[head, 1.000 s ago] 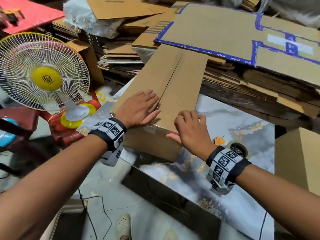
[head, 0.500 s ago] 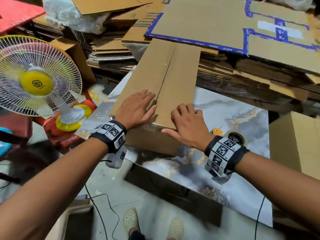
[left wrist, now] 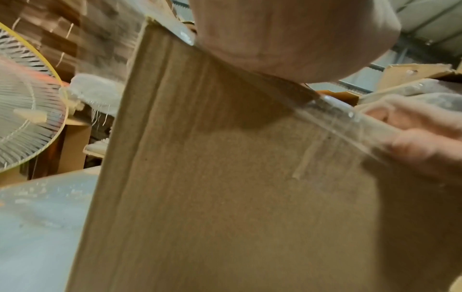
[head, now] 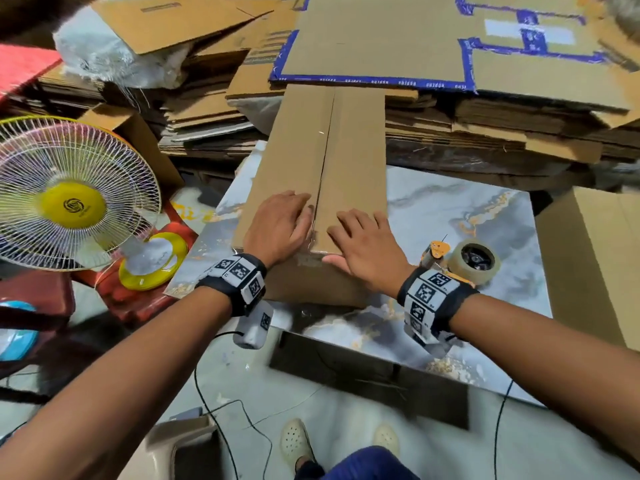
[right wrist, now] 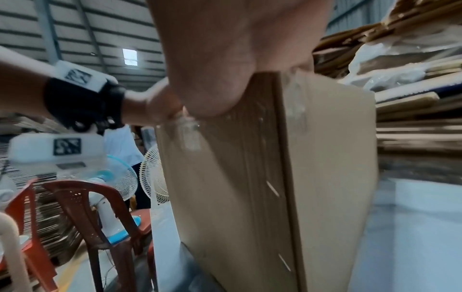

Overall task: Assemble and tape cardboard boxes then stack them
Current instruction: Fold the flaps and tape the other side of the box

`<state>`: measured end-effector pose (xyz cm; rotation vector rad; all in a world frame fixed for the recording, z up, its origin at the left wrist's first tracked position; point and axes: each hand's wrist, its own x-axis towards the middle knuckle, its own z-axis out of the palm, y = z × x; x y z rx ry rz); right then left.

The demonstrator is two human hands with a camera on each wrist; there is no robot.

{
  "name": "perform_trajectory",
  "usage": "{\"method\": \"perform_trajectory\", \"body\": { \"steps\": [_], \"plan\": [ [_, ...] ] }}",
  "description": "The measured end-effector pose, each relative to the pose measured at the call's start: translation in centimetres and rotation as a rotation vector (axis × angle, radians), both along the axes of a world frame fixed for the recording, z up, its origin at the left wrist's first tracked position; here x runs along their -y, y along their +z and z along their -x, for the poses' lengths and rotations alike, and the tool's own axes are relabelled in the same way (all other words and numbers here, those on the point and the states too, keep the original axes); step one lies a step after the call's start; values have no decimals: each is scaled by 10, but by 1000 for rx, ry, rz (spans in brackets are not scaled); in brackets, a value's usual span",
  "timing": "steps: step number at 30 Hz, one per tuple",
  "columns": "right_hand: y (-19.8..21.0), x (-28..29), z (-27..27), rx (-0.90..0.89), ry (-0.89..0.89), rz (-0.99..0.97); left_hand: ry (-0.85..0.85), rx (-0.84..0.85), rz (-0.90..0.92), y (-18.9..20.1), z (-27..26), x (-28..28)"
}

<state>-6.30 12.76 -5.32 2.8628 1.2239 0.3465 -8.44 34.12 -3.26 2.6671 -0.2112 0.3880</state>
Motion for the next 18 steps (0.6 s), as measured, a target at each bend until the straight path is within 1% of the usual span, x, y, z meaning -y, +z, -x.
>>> {"method": "perform_trajectory", "body": {
  "steps": [3,5,6,7,10,13,15,16,18],
  "plan": [
    [-4,-3,-4,35,13,37,29,-60,165,1,-5,-8],
    [-2,1,-5,34,36,60,-7,-125,242,4,-7,-18],
    [0,2,-4,31,34,52,-51,-158,223,8,-8,-24],
    [2,1,-2,28,22,20,-102,-177,160,10,-8,-32],
    [7,-14,5,9,-72,-74,-226,-155,-87,15,-4,-55],
    [3,-19,4,38,-93,-24,-335,-154,-235,8,0,-71],
    [2,-15,2,27,-75,41,-372,-144,-292,-1,0,-74],
    [4,-14,2,18,-75,37,-382,-127,-298,-4,1,-73],
    [9,-17,3,5,-100,-38,-380,-106,-278,-9,2,-72]
  ]
}}
